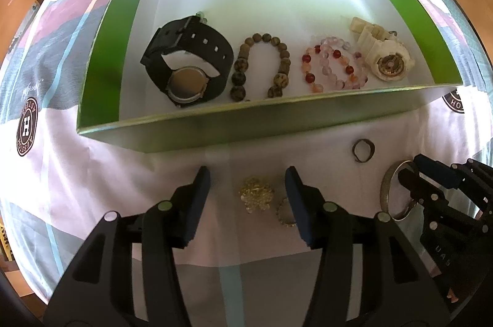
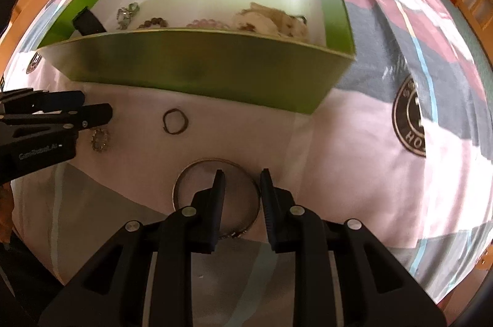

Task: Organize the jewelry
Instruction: 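Grasp the gold flower charm with the left tool while the right tool grasps the silver bangle, then carry the charm and bangle into the green box and open both tools, then move the left tool to the gold stone ring while the right tool approaches the thin dark ring, then grasp the gold stone ring with the left tool while the right tool grasps the thin dark ring, then carry both rings into the green box and open both tools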

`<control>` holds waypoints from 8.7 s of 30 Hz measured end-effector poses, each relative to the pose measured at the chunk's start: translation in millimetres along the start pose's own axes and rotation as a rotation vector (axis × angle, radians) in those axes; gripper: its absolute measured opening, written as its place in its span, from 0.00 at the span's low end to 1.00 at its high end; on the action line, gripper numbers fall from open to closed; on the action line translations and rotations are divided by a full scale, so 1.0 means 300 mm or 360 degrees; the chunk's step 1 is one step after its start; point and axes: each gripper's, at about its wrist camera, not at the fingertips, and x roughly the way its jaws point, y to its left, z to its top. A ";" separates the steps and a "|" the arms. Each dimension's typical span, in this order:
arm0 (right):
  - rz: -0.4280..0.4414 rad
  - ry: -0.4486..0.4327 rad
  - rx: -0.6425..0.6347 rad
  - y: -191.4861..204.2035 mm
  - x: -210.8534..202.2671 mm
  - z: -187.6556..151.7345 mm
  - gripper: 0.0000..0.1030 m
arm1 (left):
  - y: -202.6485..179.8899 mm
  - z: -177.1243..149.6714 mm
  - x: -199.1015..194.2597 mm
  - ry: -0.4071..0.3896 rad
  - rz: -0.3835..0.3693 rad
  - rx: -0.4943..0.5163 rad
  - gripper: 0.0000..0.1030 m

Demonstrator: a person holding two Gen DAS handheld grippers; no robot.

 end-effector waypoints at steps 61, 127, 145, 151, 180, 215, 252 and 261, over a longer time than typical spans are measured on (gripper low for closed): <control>0.0182 -0.0270 0.0035 -0.002 -0.199 0.024 0.03 | -0.026 -0.031 -0.253 -0.0322 -0.0163 0.0029 0.21; 0.0117 -0.0002 0.0025 0.079 -0.017 0.109 0.31 | 0.026 -0.090 -0.254 -0.0274 -0.0118 0.0006 0.60; 0.0040 -0.0032 -0.0105 0.177 0.048 0.114 0.08 | 0.053 -0.095 -0.209 -0.0197 -0.0040 -0.0013 0.68; 0.0082 0.0051 -0.0006 0.102 0.031 0.088 0.08 | 0.016 -0.107 -0.177 -0.0153 -0.0056 0.0033 0.68; 0.0201 0.0058 0.0123 0.091 0.024 0.080 0.32 | 0.019 -0.111 -0.041 -0.0004 -0.0034 0.0040 0.26; 0.0126 0.0089 0.0117 0.012 0.054 0.073 0.38 | 0.039 -0.085 -0.005 0.0029 -0.0116 -0.0017 0.34; 0.0078 -0.0035 -0.0001 0.055 0.003 0.071 0.19 | -0.028 -0.079 -0.052 -0.0040 -0.0092 0.0013 0.20; 0.0170 -0.0085 0.0031 0.045 -0.053 0.084 0.19 | 0.002 -0.097 -0.130 -0.0141 -0.0160 0.0012 0.20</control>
